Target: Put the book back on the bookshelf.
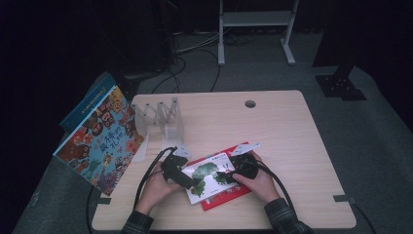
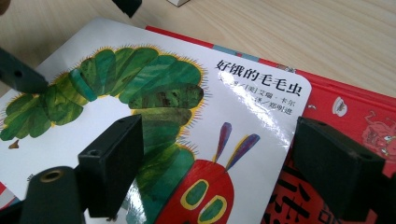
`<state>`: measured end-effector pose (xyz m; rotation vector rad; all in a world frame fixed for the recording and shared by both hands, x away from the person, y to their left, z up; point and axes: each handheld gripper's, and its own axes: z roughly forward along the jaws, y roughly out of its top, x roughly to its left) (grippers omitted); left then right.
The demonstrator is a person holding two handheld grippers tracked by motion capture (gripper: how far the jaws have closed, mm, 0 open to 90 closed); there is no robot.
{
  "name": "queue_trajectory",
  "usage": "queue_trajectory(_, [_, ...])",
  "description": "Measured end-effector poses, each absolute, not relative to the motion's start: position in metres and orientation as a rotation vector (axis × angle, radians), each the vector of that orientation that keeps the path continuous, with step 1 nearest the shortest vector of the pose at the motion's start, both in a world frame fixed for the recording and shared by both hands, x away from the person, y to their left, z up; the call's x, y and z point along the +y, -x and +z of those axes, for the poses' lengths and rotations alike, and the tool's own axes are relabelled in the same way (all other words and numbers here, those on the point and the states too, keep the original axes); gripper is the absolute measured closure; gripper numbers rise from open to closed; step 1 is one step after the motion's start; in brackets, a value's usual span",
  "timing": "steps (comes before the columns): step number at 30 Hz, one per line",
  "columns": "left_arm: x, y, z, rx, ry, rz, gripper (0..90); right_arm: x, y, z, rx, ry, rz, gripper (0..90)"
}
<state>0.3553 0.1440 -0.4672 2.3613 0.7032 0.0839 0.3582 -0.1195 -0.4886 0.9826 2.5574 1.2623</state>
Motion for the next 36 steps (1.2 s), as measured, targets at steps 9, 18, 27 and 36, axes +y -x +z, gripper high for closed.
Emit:
queue_trajectory(9, [0.136, -0.353, -0.474, 0.692, -2.364, 0.046, 0.0, -0.130, -0.342, -0.481, 2.565, -0.944, 1.185, 20.2])
queue_trajectory(18, [0.136, -0.352, -0.474, 0.708, -2.358, 0.049, 0.0, -0.152, -0.310, -0.480, 2.540, -0.959, 1.162, 21.6])
queue_trajectory(27, [0.140, -0.352, -0.475, 0.734, -2.352, 0.021, 0.0, -0.146, -0.296, -0.488, 2.503, -0.947, 1.112, 21.3])
queue_trajectory(36, [0.141, -0.352, -0.476, 0.756, -2.347, -0.001, 0.0, -0.141, -0.302, -0.490, 2.483, -0.947, 1.068, 13.8])
